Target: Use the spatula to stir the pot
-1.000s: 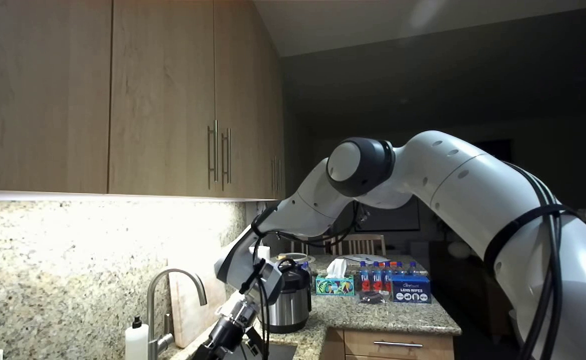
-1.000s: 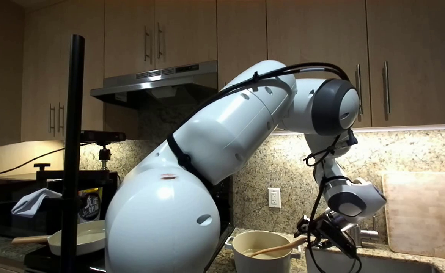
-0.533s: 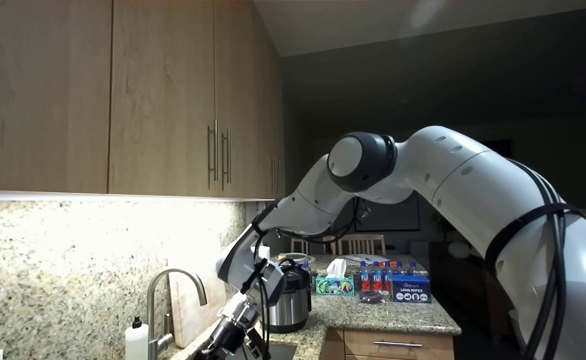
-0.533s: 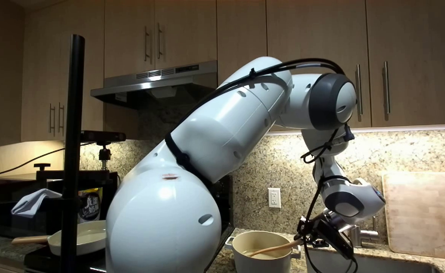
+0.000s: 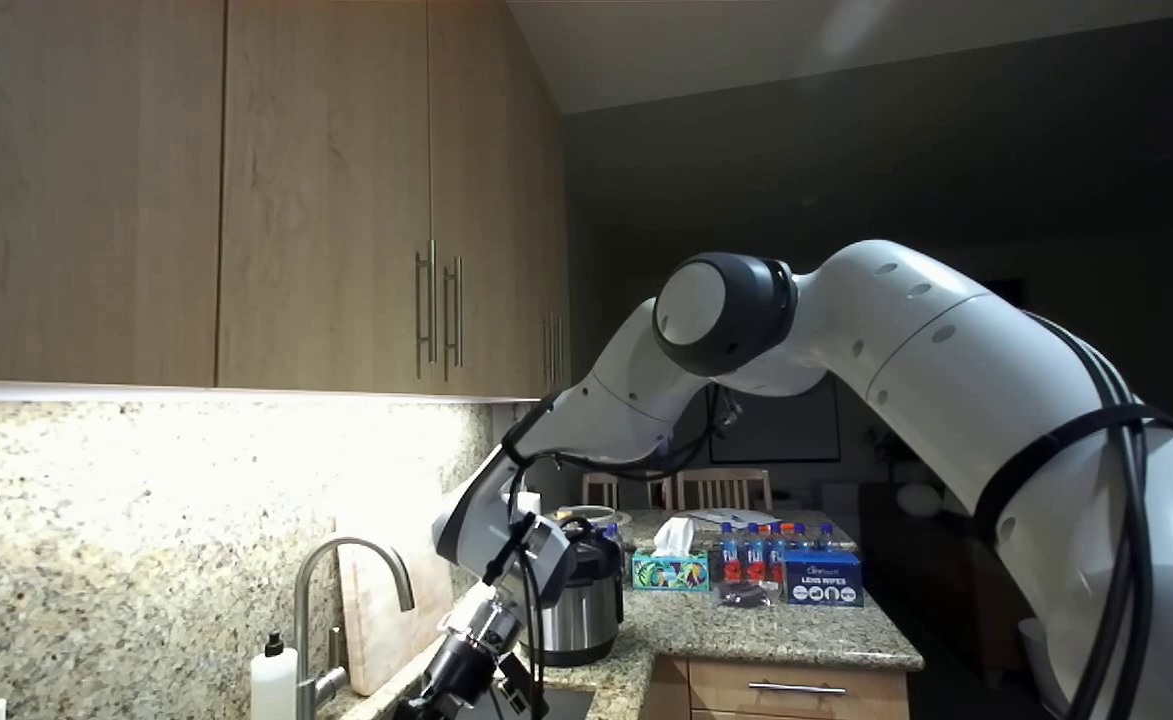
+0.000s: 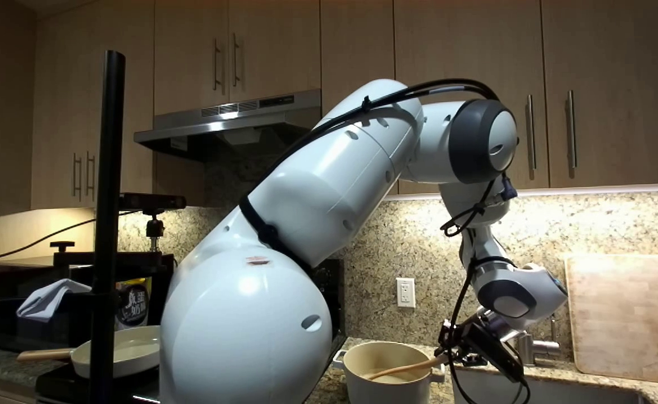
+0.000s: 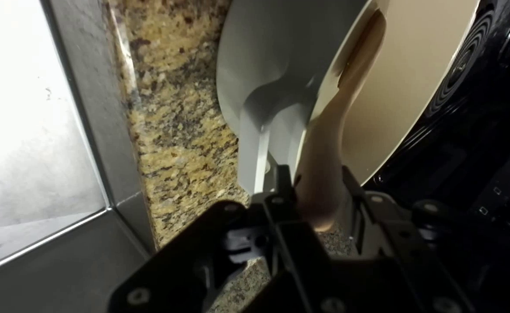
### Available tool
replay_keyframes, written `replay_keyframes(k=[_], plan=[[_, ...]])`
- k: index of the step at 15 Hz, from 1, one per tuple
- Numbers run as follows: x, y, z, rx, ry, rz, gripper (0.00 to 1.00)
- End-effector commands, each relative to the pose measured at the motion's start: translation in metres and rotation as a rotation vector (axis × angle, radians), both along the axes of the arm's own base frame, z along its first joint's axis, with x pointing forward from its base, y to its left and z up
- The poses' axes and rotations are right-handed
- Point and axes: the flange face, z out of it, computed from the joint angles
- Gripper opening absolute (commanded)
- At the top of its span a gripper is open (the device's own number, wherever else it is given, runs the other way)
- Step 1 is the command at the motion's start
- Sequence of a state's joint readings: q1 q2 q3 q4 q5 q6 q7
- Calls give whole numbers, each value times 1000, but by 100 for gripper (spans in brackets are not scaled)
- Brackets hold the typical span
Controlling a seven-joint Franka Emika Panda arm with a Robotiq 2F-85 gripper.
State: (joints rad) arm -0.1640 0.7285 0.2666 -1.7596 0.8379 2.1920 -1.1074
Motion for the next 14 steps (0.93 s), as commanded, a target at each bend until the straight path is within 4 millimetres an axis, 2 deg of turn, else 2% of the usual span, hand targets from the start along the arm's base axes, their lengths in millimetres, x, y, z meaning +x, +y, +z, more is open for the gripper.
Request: replay_keyframes(k=[1,5,7,8,9,14], plan=[[-15,-3,5,-32,-22,16,60],[-19,-4,2,-45,-12,24,86],[-20,-4,1,-51,-7,23,49],[-20,-5,1,-52,-9,19,52],[-21,-5,2,-54,-13,17,51],[-19,-6,6,-61,-24,17,17]])
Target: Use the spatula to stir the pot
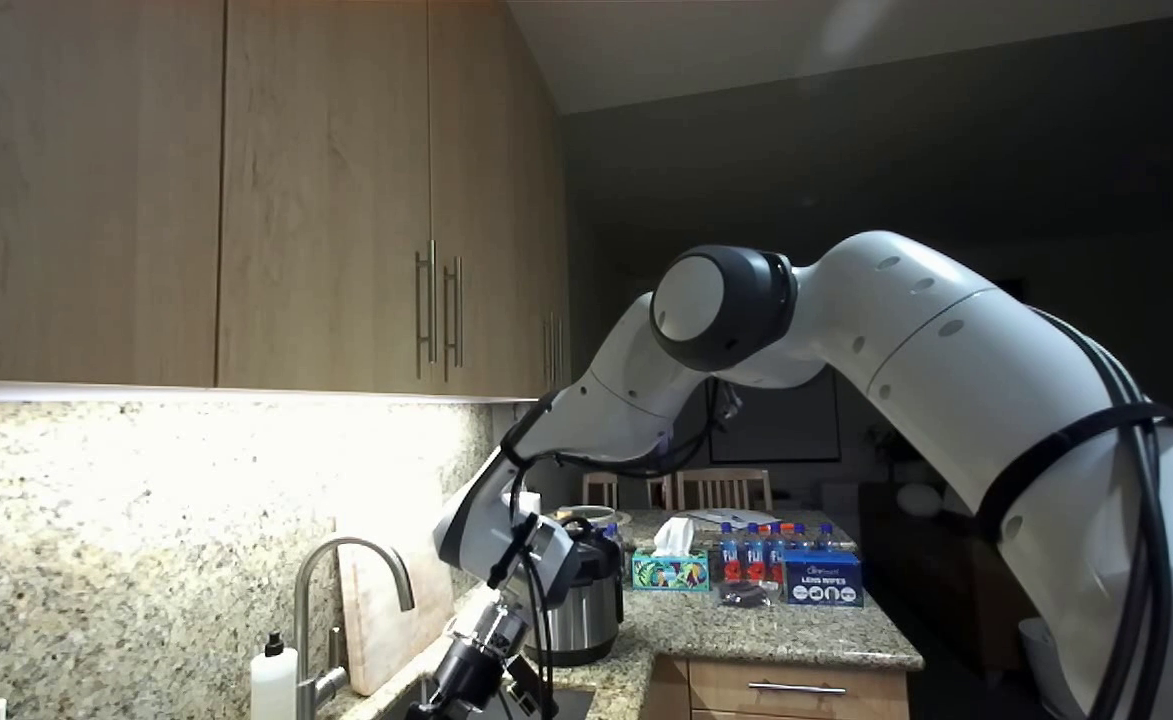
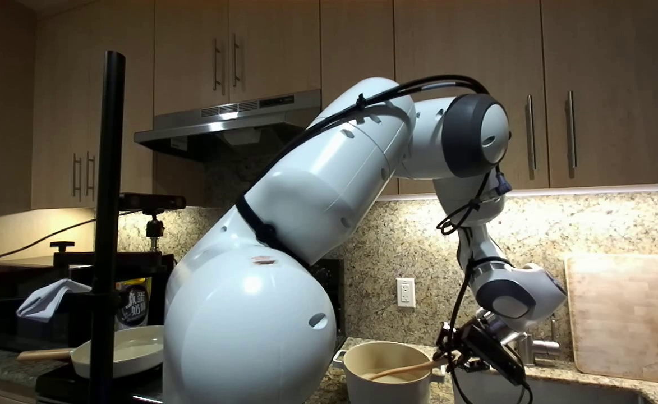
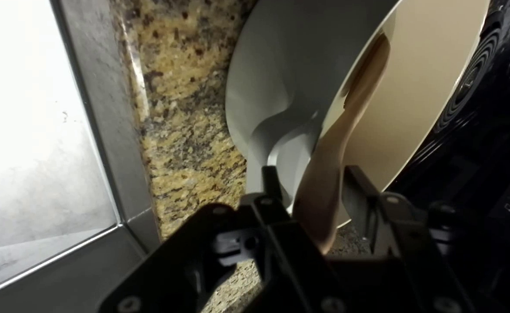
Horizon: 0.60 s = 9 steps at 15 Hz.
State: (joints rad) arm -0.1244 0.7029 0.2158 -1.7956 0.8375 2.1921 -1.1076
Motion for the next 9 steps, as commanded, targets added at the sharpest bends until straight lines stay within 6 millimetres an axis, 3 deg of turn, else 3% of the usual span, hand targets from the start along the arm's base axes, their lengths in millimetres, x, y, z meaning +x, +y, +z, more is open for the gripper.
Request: replay_keyframes(k=[1,2,9], plan=[[-9,-1,10,-24,-41,10,11],[-9,0,12,-24,-41,12,6],[-16,8,29,-52,-59,19,7]])
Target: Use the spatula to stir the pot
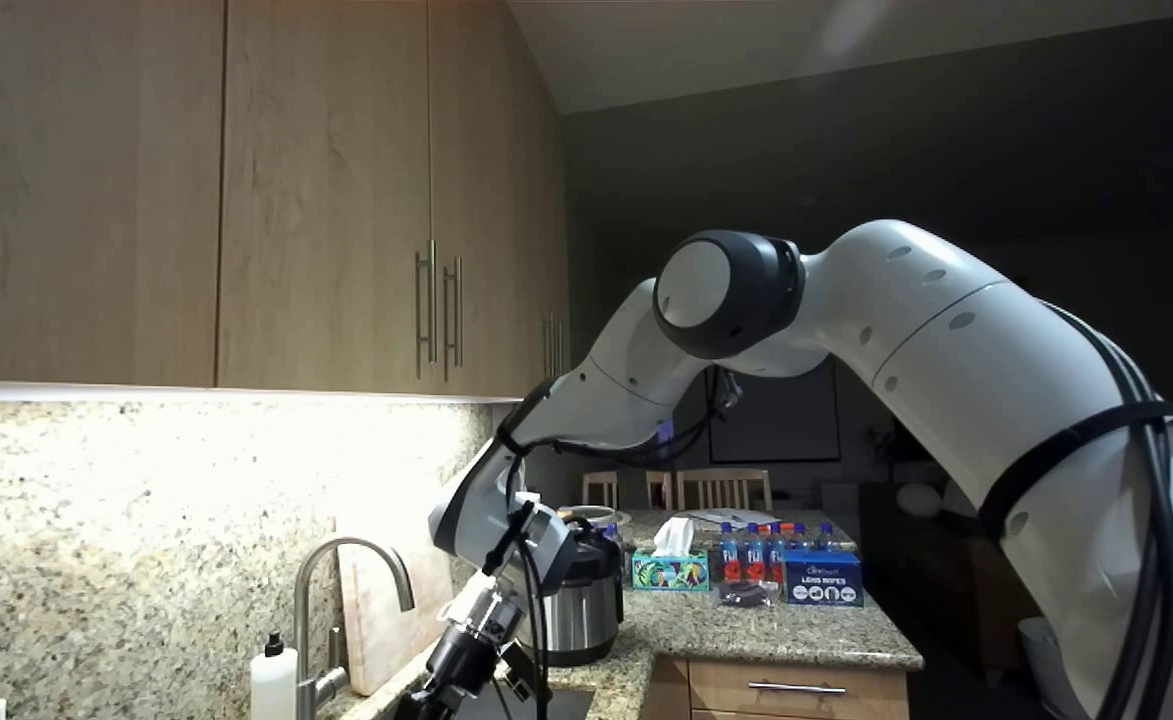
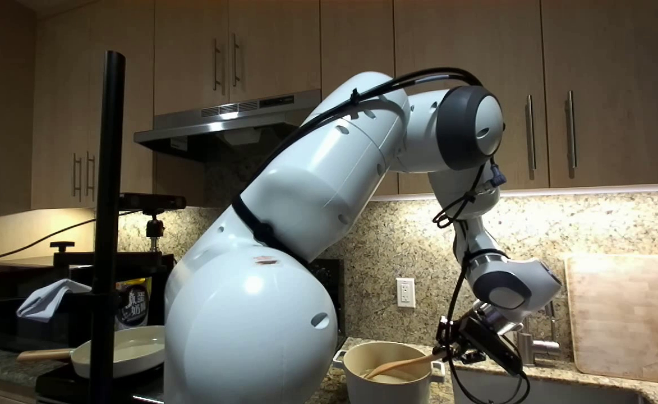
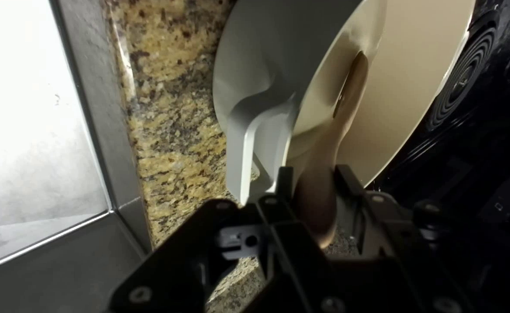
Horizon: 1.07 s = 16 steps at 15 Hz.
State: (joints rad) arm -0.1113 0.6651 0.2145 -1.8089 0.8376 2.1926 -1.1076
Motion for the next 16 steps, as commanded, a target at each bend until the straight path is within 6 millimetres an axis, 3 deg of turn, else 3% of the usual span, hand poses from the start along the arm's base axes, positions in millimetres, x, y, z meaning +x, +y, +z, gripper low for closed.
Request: replay_keyframes(k=[1,6,11,16], plan=[[-21,3,16,-59,-34,5,7],[-44,13,40,-141,-14,2,7],[-68,30,76,-269,15,-12,7],[-80,39,107,-339,40,-33,7]])
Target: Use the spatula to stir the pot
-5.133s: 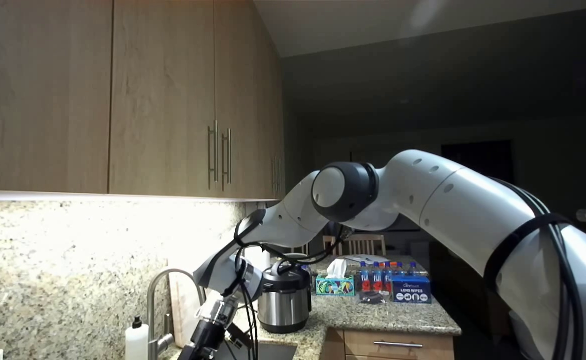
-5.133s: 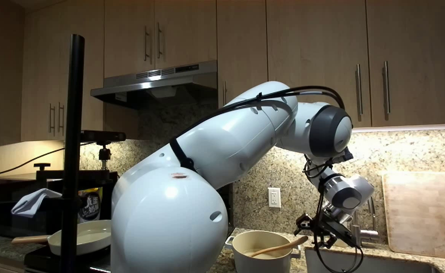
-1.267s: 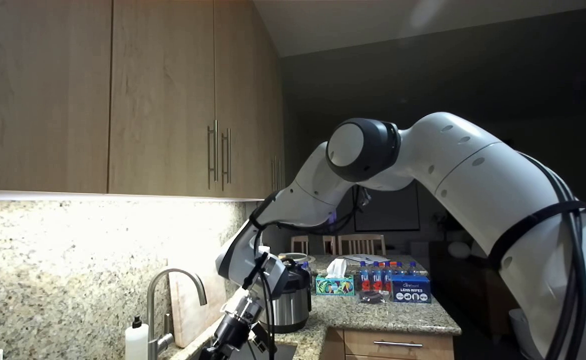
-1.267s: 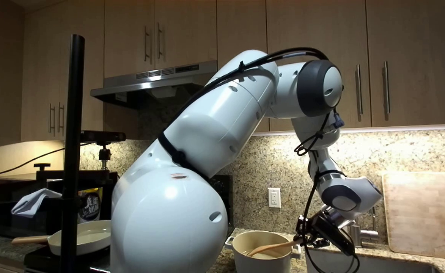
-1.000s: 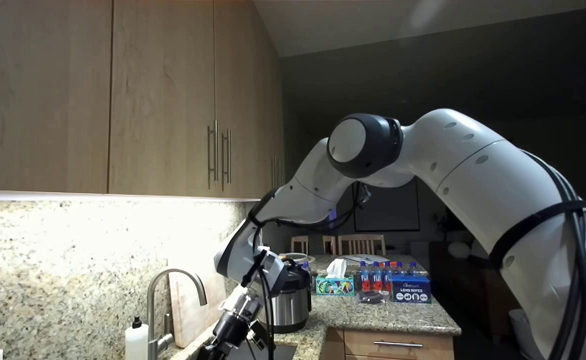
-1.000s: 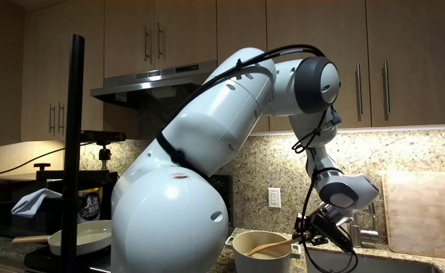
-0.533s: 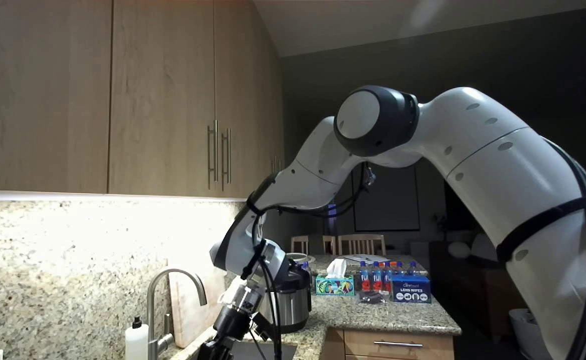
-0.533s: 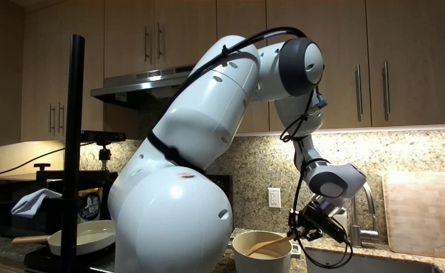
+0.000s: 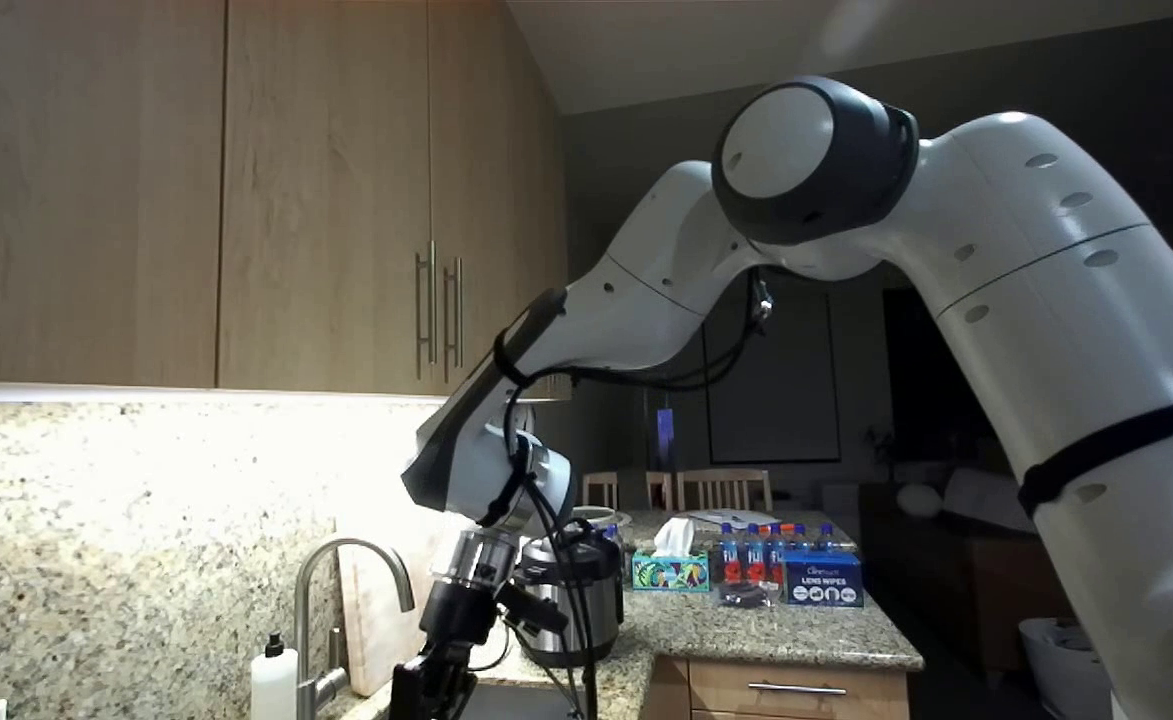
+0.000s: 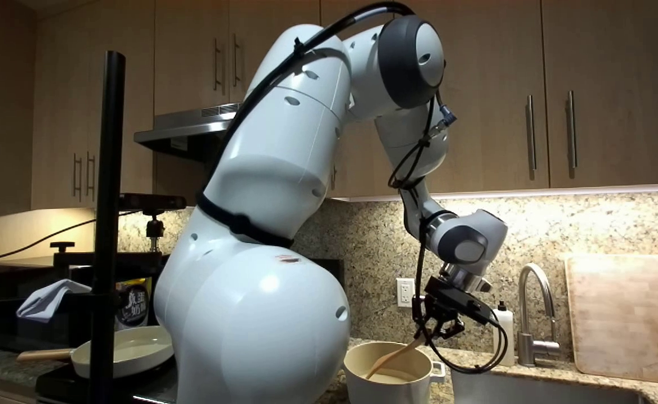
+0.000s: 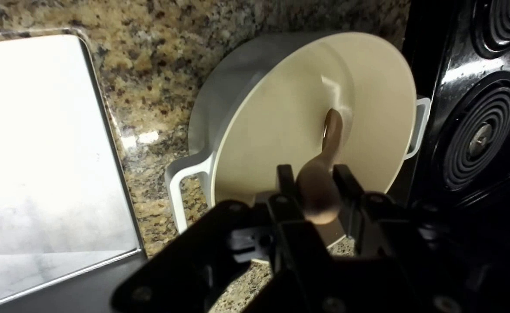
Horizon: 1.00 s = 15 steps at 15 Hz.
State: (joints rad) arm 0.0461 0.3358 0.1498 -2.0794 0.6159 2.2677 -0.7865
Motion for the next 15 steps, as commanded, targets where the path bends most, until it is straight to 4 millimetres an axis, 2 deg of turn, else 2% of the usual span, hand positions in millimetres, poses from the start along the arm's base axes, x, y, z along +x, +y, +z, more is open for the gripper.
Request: replay_keyframes(k=[1,6,10,15], plan=[[-18,0,28,-61,-10,-40,7],[-24,10,63,-141,-8,-91,7],[-27,33,93,-229,12,-154,7],[-34,72,128,-275,14,-235,7]])
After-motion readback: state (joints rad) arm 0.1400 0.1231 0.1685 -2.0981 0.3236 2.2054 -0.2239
